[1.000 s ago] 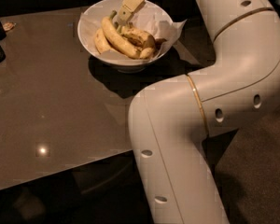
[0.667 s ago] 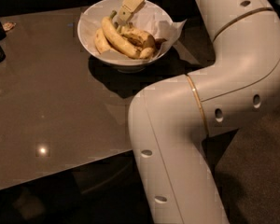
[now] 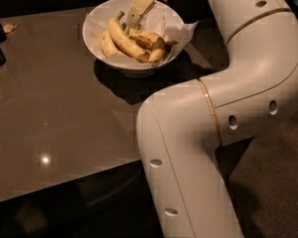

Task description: Pick banana from white bowl

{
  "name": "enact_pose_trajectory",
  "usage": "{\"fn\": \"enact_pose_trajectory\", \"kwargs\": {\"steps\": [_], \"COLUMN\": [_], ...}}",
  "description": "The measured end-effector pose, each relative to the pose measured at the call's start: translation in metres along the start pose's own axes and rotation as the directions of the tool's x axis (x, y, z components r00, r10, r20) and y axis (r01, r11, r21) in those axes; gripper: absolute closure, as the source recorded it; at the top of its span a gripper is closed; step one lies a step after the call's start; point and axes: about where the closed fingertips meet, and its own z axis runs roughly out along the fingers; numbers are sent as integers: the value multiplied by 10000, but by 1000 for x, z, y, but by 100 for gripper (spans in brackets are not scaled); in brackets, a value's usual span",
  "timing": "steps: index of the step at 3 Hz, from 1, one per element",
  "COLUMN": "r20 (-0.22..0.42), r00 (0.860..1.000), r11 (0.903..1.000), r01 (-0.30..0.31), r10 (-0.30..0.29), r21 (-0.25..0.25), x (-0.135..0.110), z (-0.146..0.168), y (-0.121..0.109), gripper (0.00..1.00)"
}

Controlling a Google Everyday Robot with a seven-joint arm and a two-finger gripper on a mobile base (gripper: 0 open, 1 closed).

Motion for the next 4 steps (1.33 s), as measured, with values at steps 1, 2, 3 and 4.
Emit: {"fn": "enact_pose_trajectory", "kwargs": {"steps": [1,2,3,4], "r20": [0,-22,-65,-181], "r00": [10000,9999,9997,9992], "r11": [10000,9999,9997,9991], "r01": [-1,-102,-241,-349], "r10": [1,102,240,346], "r21": [0,-20,-107,-219], "x": [0,1,3,6], "z": [0,5,10,13], "y": [0,-2,-2,0], "gripper": [7,11,12,22]}}
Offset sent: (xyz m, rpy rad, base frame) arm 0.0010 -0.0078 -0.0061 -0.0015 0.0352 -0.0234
